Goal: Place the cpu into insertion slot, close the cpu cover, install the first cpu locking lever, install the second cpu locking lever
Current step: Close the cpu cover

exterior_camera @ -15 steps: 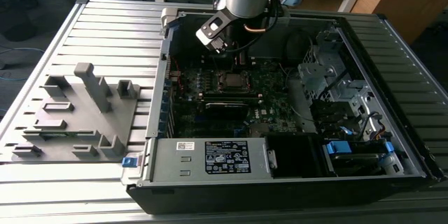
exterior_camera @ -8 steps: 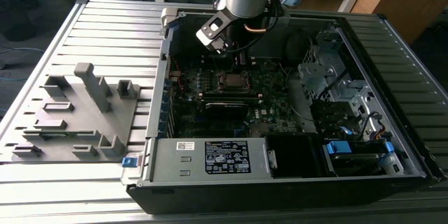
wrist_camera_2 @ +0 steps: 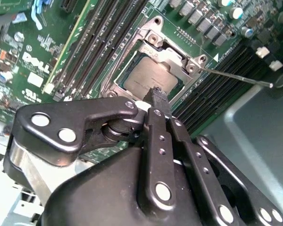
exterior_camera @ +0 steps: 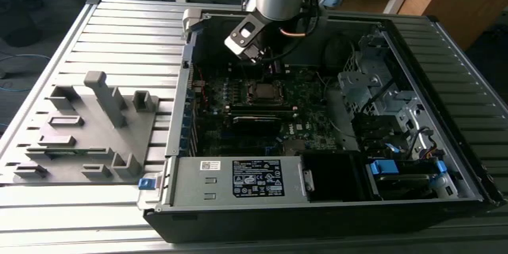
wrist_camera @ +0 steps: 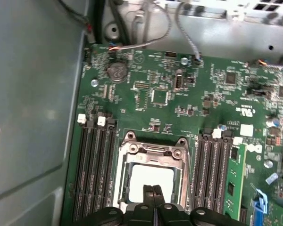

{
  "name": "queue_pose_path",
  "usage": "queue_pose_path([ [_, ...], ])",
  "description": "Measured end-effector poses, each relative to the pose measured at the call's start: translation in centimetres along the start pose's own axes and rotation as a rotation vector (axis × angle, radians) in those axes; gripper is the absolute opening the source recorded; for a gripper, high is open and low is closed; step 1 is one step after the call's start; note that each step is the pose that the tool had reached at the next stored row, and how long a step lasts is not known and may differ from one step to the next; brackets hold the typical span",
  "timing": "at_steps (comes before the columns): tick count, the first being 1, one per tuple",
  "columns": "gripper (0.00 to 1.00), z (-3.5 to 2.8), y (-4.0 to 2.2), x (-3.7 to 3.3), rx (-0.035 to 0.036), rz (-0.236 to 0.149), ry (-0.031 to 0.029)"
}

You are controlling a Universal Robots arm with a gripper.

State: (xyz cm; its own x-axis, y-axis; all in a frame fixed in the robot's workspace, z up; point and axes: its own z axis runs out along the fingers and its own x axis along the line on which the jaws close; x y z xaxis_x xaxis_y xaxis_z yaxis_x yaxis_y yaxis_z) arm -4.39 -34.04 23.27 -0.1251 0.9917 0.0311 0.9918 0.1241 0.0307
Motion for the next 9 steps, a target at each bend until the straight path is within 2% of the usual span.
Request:
queue_pose_path([
  [7, 0.11, 0.01, 0.00, 0.00, 0.0039, -0.124, 0.0038],
  [9, 0.11, 0.01, 0.00, 0.00, 0.0044, -0.141, 0.0042],
])
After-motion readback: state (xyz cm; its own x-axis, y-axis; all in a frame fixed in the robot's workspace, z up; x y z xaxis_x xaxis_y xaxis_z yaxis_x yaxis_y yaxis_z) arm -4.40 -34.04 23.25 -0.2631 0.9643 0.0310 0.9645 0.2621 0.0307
